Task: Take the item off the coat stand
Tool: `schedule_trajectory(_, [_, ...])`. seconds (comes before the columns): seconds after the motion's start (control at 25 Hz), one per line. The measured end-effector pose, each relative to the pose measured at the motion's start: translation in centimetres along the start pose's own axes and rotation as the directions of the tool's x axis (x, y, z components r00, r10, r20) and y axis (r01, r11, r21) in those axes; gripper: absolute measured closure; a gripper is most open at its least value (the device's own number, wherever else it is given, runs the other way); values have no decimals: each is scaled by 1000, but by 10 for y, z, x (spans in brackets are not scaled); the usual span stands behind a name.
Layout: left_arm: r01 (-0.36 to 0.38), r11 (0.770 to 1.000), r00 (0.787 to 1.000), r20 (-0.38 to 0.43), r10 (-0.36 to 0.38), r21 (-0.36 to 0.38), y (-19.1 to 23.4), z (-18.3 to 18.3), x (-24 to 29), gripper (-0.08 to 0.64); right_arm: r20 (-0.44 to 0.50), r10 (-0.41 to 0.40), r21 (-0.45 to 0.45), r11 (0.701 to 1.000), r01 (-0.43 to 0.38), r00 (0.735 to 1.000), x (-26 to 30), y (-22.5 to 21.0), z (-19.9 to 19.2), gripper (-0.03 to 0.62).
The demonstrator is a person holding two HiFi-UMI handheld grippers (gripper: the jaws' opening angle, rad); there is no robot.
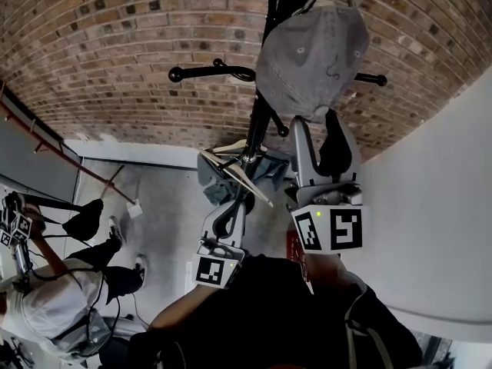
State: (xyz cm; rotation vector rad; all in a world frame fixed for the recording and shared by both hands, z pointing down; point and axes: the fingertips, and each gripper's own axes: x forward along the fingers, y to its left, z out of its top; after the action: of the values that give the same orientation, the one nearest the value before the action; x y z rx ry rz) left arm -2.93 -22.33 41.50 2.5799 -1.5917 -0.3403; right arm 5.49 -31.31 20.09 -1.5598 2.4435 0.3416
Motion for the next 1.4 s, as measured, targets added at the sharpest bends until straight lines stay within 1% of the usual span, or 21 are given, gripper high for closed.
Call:
schedule_trajectory(0.08, [-4, 1000, 1000, -2, 4, 2, 1, -1, -1, 543, 5, -2, 8, 1000, 2, 1000, 1, -1, -1, 389])
schedule_trajectory(0.12, [-6, 1000, 1000, -3, 6, 1, 2, -1, -2, 543, 13, -6, 9, 1000, 5, 1000, 1, -2, 0, 405])
schedule_trajectory(0.16, [-9, 1000, 1000, 1, 9, -4, 3, -1, -1, 543, 24, -10, 11, 1000, 10, 1000, 1, -3, 2, 501])
schedule_trajectory(0.2, [-11, 1000, 1000, 12, 11, -11, 4, 2, -1, 543, 37, -11, 15, 1000, 11, 999, 1, -4, 5, 552])
schedule_trajectory(0.24, [-13, 1000, 1000, 23, 13, -18, 4, 5, 0, 543, 48, -8, 19, 1000, 7, 999, 1, -4, 8, 563])
schedule_trajectory(0.36, [-14, 1000, 1000, 22, 15, -16, 4, 6, 0, 543, 91, 0, 24, 1000, -2, 996, -1, -6, 20, 566])
schedule_trajectory(0.44, [-12, 1000, 1000, 10, 12, -9, 3, 1, -1, 543, 143, -17, 19, 1000, 14, 990, -8, -11, 32, 568])
schedule_trajectory(0.52, [-6, 1000, 1000, 7, 6, -10, 1, 2, -1, 543, 202, -31, 10, 1000, 29, 979, -15, -16, 45, 568])
schedule_trajectory(0.64, [12, 1000, 1000, 23, -11, -20, -3, 10, -1, 543, 281, -31, 2, 999, 32, 959, -24, -19, 65, 568])
schedule_trajectory(0.76, [28, 1000, 1000, 5, -28, -13, -7, 1, -5, 543, 337, -40, 6, 999, 41, 941, -32, -23, 83, 568])
schedule_trajectory(0.84, [31, 999, 1000, 2, -31, -9, -8, 0, -7, 543, 360, -47, 18, 999, 44, 932, -37, -24, 92, 568])
schedule_trajectory(0.96, [31, 999, 999, 30, -31, -17, -10, 8, -9, 543, 389, -58, 29, 998, 50, 919, -48, -25, 101, 568])
schedule_trajectory(1.08, [29, 999, 999, 13, -29, -17, -10, 5, -13, 543, 416, -77, 32, 997, 70, 906, -59, -26, 106, 568])
schedule_trajectory(1.28, [37, 999, 999, 28, -37, -19, -16, 11, -22, 543, 453, -99, 40, 995, 91, 886, -78, -26, 118, 568])
schedule_trajectory(1.4, [54, 998, 995, 88, -52, -24, -22, 22, -25, 543, 465, -122, 19, 992, 128, 877, -87, -25, 127, 568])
